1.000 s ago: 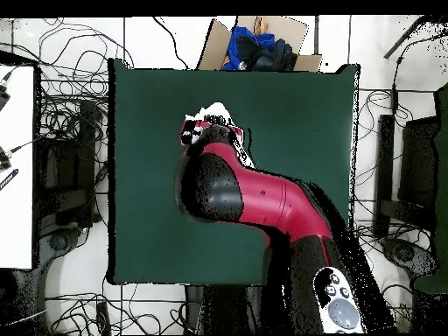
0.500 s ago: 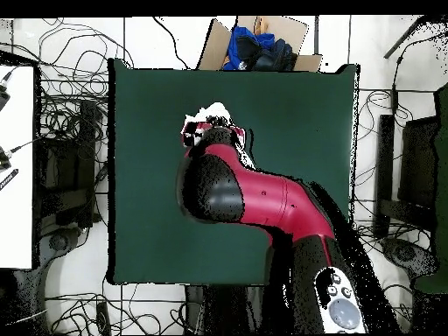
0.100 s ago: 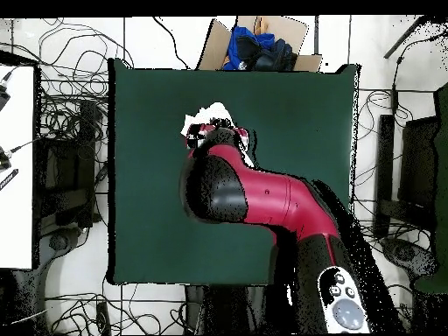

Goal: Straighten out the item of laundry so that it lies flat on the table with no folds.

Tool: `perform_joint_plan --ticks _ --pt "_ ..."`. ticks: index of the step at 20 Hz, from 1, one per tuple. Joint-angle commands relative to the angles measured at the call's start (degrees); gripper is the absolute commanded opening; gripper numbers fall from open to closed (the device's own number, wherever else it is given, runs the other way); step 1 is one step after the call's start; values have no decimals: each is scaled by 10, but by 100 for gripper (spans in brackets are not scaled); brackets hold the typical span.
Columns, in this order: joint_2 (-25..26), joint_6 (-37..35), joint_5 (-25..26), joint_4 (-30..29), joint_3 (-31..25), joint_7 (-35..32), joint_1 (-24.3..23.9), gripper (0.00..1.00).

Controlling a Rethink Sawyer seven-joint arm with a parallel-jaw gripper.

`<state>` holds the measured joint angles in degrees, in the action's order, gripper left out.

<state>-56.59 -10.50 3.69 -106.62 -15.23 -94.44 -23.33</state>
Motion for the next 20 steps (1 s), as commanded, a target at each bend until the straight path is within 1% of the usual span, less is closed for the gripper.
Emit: perform_joint_plan --ticks 1,6,9,11,15,18,20 --pt "21 -96 69 20 -13 44 -3 0" --pt "28 -117 129 47 -23 79 -5 0" --pt "26 -117 152 51 -37 82 -12 0" --pt "26 -111 160 51 -57 83 -26 0" --pt "11 -99 180 41 -111 106 -63 0" --pt "2 -109 197 38 -136 126 -84 0" --pt "7 -105 211 37 -144 124 -94 0"
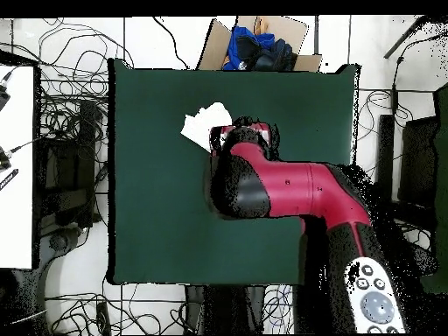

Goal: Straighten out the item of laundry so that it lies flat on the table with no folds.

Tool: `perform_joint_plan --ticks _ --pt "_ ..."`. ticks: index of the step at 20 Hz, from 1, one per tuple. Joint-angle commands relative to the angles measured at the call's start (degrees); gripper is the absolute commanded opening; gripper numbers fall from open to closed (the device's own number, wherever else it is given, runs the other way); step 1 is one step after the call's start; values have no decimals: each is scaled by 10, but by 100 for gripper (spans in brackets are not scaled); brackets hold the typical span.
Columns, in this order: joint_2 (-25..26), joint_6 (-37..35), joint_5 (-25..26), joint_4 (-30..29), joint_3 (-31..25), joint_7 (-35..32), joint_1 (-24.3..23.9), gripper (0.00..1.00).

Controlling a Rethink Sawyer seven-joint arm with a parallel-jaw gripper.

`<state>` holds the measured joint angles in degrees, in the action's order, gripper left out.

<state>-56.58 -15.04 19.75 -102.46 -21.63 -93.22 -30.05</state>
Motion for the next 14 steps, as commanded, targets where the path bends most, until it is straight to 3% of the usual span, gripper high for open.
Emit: perform_joint_plan --ticks 1,14 --pt "15 -56 61 -3 -80 109 -27 0" --pt "113 7 168 37 -77 53 -15 0"
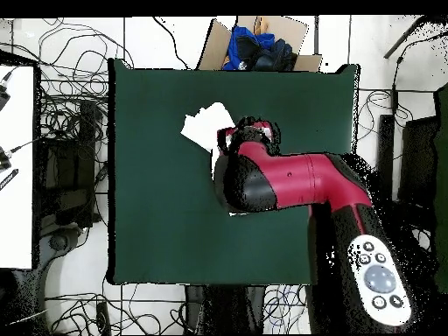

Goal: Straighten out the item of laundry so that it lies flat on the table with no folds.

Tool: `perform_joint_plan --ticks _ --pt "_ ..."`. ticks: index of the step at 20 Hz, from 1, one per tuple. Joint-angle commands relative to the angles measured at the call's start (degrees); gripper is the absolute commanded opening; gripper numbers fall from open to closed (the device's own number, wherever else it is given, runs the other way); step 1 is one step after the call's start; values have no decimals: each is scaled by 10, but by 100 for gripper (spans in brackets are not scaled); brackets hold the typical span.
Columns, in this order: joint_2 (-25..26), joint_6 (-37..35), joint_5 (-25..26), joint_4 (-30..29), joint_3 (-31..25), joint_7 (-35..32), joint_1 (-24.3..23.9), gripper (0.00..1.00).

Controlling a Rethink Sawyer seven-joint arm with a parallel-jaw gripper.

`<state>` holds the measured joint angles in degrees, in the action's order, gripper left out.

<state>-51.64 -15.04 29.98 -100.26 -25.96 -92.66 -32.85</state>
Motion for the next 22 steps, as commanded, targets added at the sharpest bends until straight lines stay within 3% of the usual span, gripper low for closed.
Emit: perform_joint_plan --ticks 1,7,22 --pt "69 11 71 18 -33 44 15 0" --pt "90 3 93 33 -28 26 26 0" --pt "139 -137 109 91 31 39 73 0"
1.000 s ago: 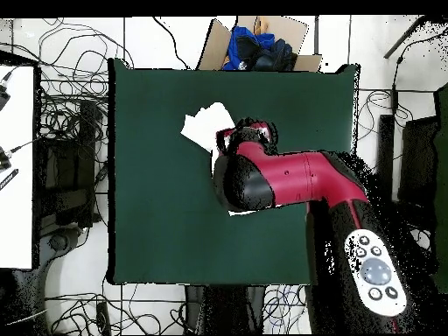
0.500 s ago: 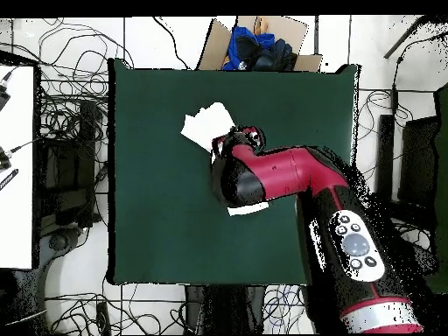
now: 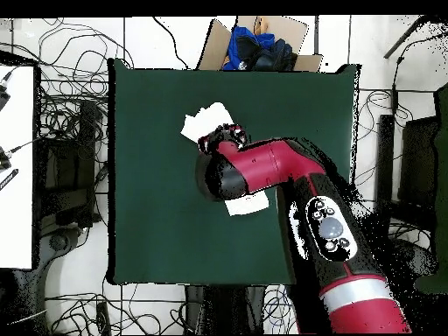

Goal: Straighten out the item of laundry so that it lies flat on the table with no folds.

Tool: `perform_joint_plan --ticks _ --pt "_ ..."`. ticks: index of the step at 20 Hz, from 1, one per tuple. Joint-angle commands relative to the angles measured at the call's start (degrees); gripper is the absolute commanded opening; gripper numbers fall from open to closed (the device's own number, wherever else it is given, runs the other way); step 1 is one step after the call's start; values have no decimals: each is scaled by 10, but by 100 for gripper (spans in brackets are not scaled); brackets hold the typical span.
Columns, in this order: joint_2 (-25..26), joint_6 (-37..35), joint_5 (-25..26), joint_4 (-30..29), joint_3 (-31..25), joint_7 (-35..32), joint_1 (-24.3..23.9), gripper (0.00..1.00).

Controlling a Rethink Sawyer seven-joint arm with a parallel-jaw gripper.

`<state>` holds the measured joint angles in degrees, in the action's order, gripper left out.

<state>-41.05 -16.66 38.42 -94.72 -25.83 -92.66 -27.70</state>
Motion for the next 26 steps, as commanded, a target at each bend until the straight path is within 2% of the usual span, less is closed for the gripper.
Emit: perform_joint_plan --ticks 1,8,15,26 --pt "34 -127 24 37 31 39 22 0" --pt "38 -199 29 54 56 33 44 0" --pt "51 -224 36 57 54 38 41 0" --pt "97 -272 34 77 38 94 28 0"
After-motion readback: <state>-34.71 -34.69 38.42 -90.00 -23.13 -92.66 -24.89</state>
